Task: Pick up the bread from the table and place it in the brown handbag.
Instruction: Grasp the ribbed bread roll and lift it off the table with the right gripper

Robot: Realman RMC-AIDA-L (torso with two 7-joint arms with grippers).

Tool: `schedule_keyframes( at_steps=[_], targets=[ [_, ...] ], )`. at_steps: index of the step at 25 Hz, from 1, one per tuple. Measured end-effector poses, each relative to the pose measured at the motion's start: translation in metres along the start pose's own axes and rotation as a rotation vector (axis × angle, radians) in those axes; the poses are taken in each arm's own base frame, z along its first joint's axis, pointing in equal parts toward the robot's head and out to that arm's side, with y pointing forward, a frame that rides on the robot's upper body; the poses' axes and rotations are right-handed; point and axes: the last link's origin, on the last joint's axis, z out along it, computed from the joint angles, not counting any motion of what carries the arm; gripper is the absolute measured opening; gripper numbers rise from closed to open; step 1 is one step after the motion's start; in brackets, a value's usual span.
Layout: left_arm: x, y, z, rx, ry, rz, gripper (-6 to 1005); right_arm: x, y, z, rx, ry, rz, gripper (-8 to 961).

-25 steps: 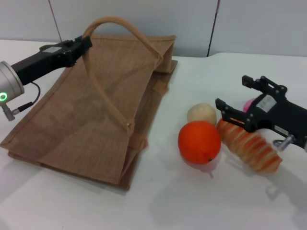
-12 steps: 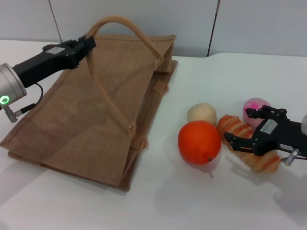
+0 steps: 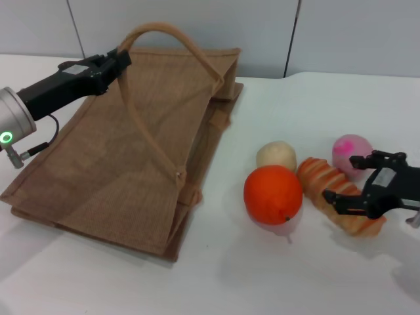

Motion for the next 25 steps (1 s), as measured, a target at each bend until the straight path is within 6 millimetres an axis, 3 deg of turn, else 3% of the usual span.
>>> schedule_keyframes(
  at_steps=[15, 25],
  targets=[
    [0.0, 0.001, 0.001, -0.004, 0.001, 0.001, 121, 0.024, -0.017, 0.017, -0.051, 0.159, 0.078, 861],
    [0.0, 0.001, 0.001, -0.005, 0.005, -0.001, 121, 0.023, -0.022, 0.023, -0.008, 0.174, 0.082, 859]
  ],
)
